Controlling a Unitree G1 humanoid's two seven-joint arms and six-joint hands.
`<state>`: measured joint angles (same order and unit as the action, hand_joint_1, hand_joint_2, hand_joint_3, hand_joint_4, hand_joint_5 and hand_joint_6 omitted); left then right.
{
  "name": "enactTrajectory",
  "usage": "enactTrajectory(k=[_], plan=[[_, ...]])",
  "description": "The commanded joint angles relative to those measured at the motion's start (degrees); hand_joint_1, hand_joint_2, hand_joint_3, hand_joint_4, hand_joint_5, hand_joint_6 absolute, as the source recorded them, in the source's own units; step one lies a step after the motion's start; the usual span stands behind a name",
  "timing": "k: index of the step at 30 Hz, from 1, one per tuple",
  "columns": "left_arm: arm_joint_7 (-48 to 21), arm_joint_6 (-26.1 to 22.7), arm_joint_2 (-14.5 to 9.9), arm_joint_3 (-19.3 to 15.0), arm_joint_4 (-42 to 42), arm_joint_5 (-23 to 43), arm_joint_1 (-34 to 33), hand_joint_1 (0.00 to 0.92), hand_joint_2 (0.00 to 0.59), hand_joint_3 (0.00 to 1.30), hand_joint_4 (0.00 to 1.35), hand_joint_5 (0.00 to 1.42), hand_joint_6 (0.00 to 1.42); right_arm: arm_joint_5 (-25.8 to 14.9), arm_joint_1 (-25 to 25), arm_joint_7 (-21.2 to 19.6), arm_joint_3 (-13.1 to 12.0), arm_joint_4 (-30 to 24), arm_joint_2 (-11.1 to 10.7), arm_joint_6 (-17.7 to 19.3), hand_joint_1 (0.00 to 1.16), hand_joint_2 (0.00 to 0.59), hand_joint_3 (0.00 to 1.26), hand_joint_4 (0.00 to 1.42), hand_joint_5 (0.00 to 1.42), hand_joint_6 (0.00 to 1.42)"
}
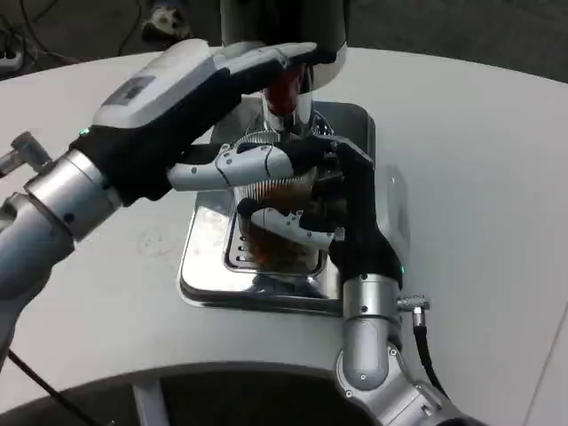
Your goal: Grasp the cup under the faucet to collect the drink, then remove the cup.
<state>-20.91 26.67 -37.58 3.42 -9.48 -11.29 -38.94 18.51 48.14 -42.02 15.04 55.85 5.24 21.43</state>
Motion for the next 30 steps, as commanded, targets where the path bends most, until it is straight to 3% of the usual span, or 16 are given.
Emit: enactTrajectory(k=[1, 16, 23, 25, 30], plan=[[-2.67, -2.69, 0.70, -1.47, -1.59, 4.30, 2.40, 0.000, 0.149, 0.18, 0.04, 0.15, 0.06, 0.04, 1.68, -1.36, 0.43, -0.79, 9.20, 0.29, 0.91, 0.119, 0.75, 0.79, 0.87, 0.67], [-3.68, -4.11, 1.02, -1.85, 0.13, 7.21, 3.07, 0.000, 0.147, 0.17, 0.02, 0.13, 0.06, 0.16, 0.83, -2.12, 1.09, -2.44, 8.81, 0.32, 0.90, 0.093, 0.80, 0.81, 0.93, 0.74], [-5.02, -6.05, 2.32, -2.88, 0.96, 11.45, 3.50, 0.000, 0.140, 0.16, 0.00, 0.13, 0.06, 0.34, 0.13, -2.46, 1.31, -4.03, 8.46, 0.02, 0.90, 0.100, 0.81, 0.83, 0.96, 0.79], [-5.39, -6.52, 2.78, -3.33, 1.29, 12.42, 3.58, 0.000, 0.139, 0.15, 0.00, 0.12, 0.06, 0.42, -0.23, -2.55, 1.39, -4.77, 8.33, -0.14, 0.90, 0.089, 0.82, 0.84, 1.01, 0.93], [-6.40, -8.04, 3.84, -4.34, 2.62, 14.97, 3.77, 0.000, 0.137, 0.11, 0.00, 0.11, 0.06, 0.64, -1.74, -2.66, 1.94, -7.22, 8.07, -0.59, 0.90, 0.083, 0.84, 0.85, 1.05, 1.00]])
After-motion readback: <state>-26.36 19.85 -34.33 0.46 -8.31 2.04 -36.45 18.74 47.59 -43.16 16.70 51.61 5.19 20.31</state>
